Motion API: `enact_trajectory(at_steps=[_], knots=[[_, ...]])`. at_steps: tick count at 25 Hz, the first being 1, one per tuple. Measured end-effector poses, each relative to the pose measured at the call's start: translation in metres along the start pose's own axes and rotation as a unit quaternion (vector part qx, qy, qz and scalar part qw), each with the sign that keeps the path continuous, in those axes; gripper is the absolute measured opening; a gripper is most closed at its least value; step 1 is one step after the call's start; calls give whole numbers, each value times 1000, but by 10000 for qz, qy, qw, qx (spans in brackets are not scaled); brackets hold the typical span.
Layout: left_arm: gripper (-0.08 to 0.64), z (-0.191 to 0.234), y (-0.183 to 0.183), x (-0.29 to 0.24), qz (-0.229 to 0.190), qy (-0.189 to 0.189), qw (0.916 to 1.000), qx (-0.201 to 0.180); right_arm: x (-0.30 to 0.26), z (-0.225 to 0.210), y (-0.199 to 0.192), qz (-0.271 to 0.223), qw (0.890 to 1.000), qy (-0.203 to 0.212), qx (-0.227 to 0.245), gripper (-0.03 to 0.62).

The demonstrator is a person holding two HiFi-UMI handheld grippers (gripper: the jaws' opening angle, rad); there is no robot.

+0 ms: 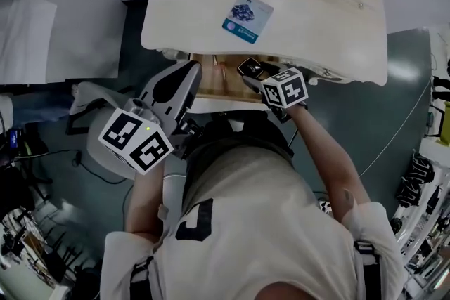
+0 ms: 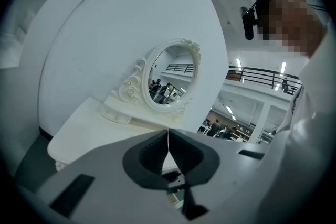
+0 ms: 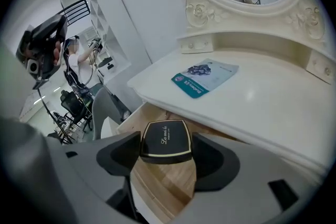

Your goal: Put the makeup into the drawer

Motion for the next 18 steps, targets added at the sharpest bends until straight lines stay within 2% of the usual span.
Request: enact_trajectory(at_steps=[6, 18], knots=[[58, 16, -7, 2, 133, 276, 9995, 68, -26, -12, -5, 201, 9997, 29, -131, 318], [58, 2, -33, -33, 567, -24, 9979, 313, -65, -32, -19, 596, 9973, -65, -434, 319]])
Point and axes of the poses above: the fingertips, and each gripper's own axes: x backward along the fingers, z to its left, y out of its top, the point moved 3 cm from there along x, backward along the fingers, and after that the axes turned 1 degree about y, right-handed, at the moved point
